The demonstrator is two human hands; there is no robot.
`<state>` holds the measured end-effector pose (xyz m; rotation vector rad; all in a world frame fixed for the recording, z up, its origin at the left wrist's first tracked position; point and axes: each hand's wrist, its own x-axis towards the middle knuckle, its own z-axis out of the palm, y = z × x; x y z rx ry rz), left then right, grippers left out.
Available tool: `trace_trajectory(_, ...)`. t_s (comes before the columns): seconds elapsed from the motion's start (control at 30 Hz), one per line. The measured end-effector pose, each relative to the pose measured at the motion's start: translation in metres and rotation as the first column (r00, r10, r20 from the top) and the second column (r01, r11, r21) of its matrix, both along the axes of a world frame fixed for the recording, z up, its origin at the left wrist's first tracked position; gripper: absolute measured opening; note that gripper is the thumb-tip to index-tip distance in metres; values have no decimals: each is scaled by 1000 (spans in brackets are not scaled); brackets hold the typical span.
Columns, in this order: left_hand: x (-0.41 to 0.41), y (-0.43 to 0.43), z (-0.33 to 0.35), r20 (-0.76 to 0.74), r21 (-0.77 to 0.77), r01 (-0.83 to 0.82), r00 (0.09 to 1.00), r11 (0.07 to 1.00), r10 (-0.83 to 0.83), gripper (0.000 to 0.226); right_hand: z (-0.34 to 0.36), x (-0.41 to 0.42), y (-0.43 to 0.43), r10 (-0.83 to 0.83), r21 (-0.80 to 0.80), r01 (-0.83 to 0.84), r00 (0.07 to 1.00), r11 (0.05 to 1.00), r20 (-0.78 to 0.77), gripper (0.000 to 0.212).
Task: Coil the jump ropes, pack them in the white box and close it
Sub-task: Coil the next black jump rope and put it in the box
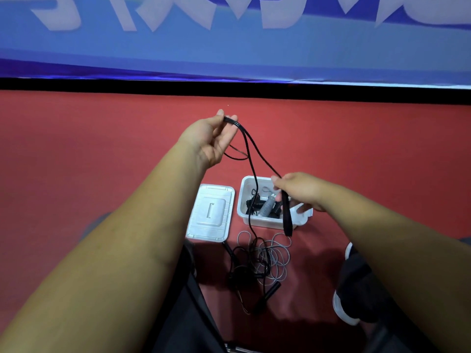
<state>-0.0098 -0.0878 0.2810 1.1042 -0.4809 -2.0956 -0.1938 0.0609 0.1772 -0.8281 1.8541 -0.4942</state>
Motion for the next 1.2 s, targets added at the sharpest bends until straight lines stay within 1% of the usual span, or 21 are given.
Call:
trace_trajectory(0.03, 0, -3, -3, 40, -16, -10, 999, 1000, 11, 10, -2, 0, 1, -103, 25, 102, 993, 994, 62, 49)
trace_trajectory(0.07, -1, -6, -6, 134, -55, 6, 991, 998, 2, 10, -1, 1, 2, -230, 53, 225, 965, 973, 126, 57)
trace_trajectory(0.1, -1, -9, -10, 277, -113, 45, 961, 993, -12, 9, -1, 0, 1, -359, 84, 349, 915, 933, 184, 59)
trace_trajectory(0.17, -2, -12, -16, 560, -189, 173, 827, 967, -39, 9, -1, -7, -2, -547, 150, 527, 792, 837, 270, 48)
trace_trajectory(0.2, -3, -12, -19, 658, -203, 240, 752, 949, -49, 11, -1, -12, -3, -611, 179, 586, 726, 790, 315, 41)
trace_trajectory(0.23, -2, -11, -22, 728, -208, 295, 684, 932, -54, 13, -1, -19, -4, -662, 203, 637, 659, 744, 358, 36)
trace_trajectory(0.27, -2, -9, -25, 755, -196, 315, 653, 929, -62, 15, 0, -25, -4, -701, 220, 680, 592, 700, 399, 31)
trace_trajectory(0.3, -2, -6, -27, 742, -179, 307, 666, 935, -77, 15, 2, -31, -4, -715, 219, 704, 552, 676, 429, 27)
trace_trajectory(0.33, -3, -4, -29, 697, -176, 291, 711, 940, -90, 11, 5, -33, -4, -706, 191, 709, 558, 679, 437, 22)
trace_trajectory(0.4, -5, -2, -29, 583, -175, 274, 803, 946, -125, 5, 10, -32, -3, -635, 86, 660, 667, 746, 389, 17)
trace_trajectory(0.47, -8, -4, -26, 450, -145, 235, 881, 961, -147, 8, 15, -23, -2, -521, -4, 559, 776, 829, 356, 20)
trace_trajectory(0.57, -14, -6, -20, 254, -90, 170, 957, 981, -143, 8, 23, -8, 3, -315, -69, 352, 897, 934, 310, 21)
trace_trajectory(0.6, -16, -5, -18, 198, -76, 148, 972, 986, -131, 7, 25, -4, 4, -252, -91, 290, 920, 953, 301, 18)
trace_trajectory(0.63, -17, -5, -18, 153, -66, 128, 981, 990, -117, 6, 26, 0, 4, -202, -108, 246, 928, 963, 312, 15)
trace_trajectory(0.73, -18, -5, -16, 70, -30, 54, 996, 998, -52, 5, 26, 10, 3, -131, -91, 184, 900, 979, 415, 28)
trace_trajectory(0.77, -18, -7, -17, 51, -18, 19, 999, 1000, -18, 6, 26, 11, 3, -117, -85, 171, 892, 982, 437, 29)
trace_trajectory(0.87, -15, -14, -19, -1, 29, -58, 998, 998, 58, 8, 25, 12, 4, -43, -139, 113, 902, 984, 430, 41)
trace_trajectory(0.9, -14, -15, -19, -12, 42, -65, 998, 997, 66, 9, 25, 14, 4, -28, -168, 105, 913, 980, 408, 41)
trace_trajectory(1.0, -14, -16, -20, -40, 65, -37, 998, 997, 40, 12, 25, 18, 0, -54, -255, 136, 951, 957, 304, 26)
trace_trajectory(1.07, -16, -14, -20, -54, 75, -7, 998, 997, 11, 12, 21, 21, -3, -121, -302, 210, 950, 930, 288, 30)
trace_trajectory(1.2, -20, -9, -20, -44, 74, 41, 998, 996, -38, 12, 15, 22, -11, -297, -326, 370, 921, 870, 252, 36)
